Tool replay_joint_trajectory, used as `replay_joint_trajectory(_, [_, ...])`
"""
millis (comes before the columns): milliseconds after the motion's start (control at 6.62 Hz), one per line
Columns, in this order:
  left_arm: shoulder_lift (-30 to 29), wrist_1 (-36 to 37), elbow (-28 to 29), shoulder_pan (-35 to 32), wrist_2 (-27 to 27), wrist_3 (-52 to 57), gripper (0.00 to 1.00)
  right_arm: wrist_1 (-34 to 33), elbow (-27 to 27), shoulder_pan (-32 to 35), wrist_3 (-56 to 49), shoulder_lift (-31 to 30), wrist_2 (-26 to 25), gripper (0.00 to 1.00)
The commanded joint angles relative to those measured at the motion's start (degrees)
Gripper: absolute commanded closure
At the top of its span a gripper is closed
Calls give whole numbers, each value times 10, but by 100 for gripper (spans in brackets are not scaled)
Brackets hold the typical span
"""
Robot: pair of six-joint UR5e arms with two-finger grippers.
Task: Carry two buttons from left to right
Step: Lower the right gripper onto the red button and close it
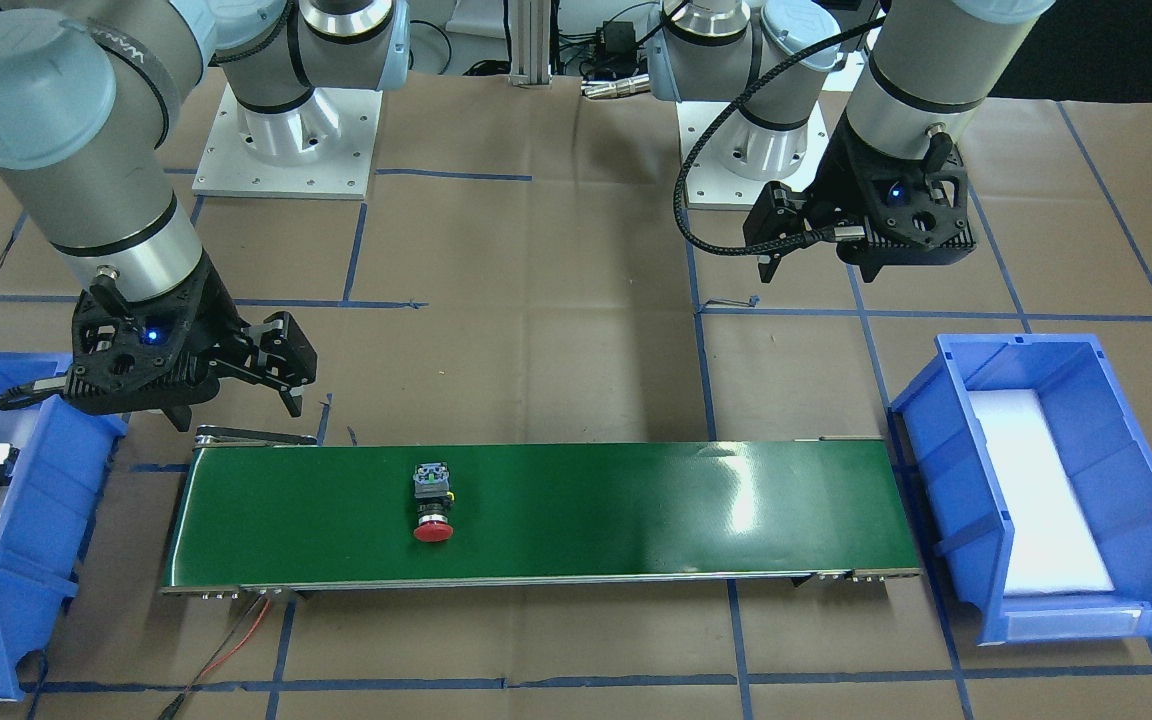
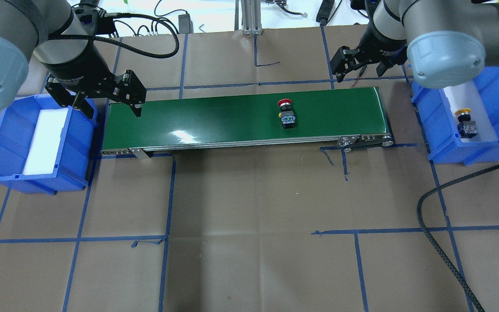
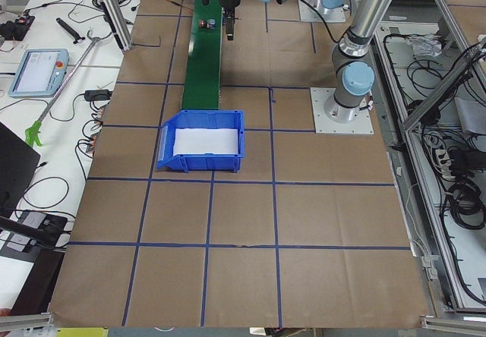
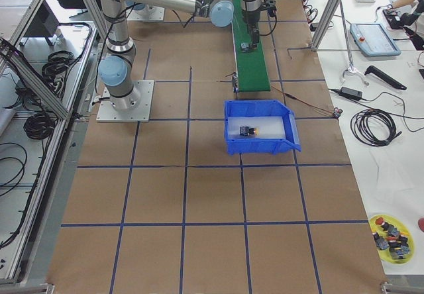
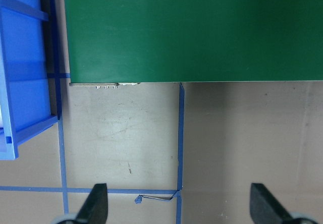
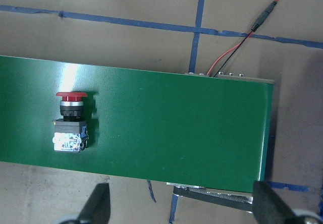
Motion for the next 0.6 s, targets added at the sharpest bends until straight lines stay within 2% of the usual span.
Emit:
replay_joint_trajectory(0, [0, 0, 1, 0, 0, 0, 0, 0, 4, 0, 5, 2, 0, 0])
replay_joint_trajectory(453, [0, 0, 0, 1, 0, 1, 0, -2, 25, 0, 5, 5, 2, 0])
